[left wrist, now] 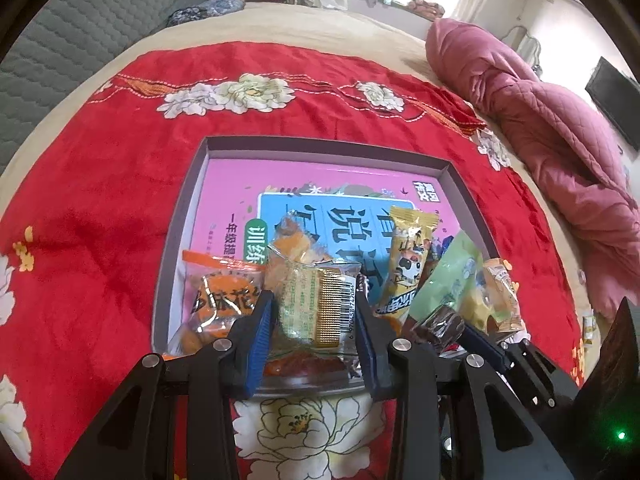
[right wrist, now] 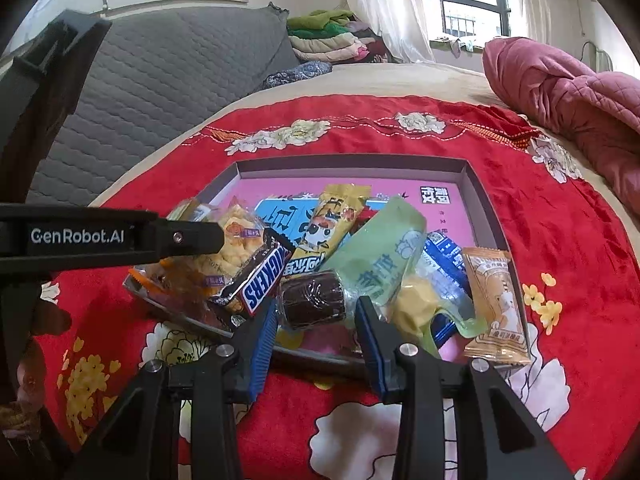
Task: Organize snacks
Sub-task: 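Lower clear candy into box with left tool while right tool lowers brown candy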
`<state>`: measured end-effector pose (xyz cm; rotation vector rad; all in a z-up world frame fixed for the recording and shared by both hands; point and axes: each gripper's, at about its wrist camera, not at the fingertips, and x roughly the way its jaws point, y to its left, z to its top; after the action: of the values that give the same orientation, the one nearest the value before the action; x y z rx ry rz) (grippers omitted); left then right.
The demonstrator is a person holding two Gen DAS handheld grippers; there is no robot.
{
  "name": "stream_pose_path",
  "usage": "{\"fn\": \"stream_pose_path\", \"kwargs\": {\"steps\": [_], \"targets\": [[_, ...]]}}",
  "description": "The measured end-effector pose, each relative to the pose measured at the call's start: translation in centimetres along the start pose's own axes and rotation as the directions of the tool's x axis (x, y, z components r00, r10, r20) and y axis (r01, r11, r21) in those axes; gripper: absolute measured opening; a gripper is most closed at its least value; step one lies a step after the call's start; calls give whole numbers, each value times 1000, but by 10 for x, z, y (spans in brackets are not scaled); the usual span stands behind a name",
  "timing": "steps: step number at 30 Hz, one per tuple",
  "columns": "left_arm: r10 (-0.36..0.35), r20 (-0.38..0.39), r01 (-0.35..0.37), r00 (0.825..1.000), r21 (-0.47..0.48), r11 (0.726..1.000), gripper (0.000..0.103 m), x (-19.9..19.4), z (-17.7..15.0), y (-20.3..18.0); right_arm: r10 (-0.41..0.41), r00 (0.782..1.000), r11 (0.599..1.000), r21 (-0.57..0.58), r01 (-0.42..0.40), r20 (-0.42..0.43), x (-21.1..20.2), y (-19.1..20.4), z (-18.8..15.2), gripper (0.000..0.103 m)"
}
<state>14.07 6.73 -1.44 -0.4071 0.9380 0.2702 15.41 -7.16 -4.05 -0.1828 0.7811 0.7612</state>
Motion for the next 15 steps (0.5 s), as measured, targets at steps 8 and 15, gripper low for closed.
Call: {"fn": "stream_pose_path", "kwargs": {"steps": [8,15], "targets": [[22,-8,-22,1000,44,999,39,7,6,-14,-9,1000,1000,-18,9,0,1,3,-4,41],[34,-21,-33,999,49,998,46,10,7,-16,-13,1000,1000,-25,13,2,-1,3,-5,41]]}}
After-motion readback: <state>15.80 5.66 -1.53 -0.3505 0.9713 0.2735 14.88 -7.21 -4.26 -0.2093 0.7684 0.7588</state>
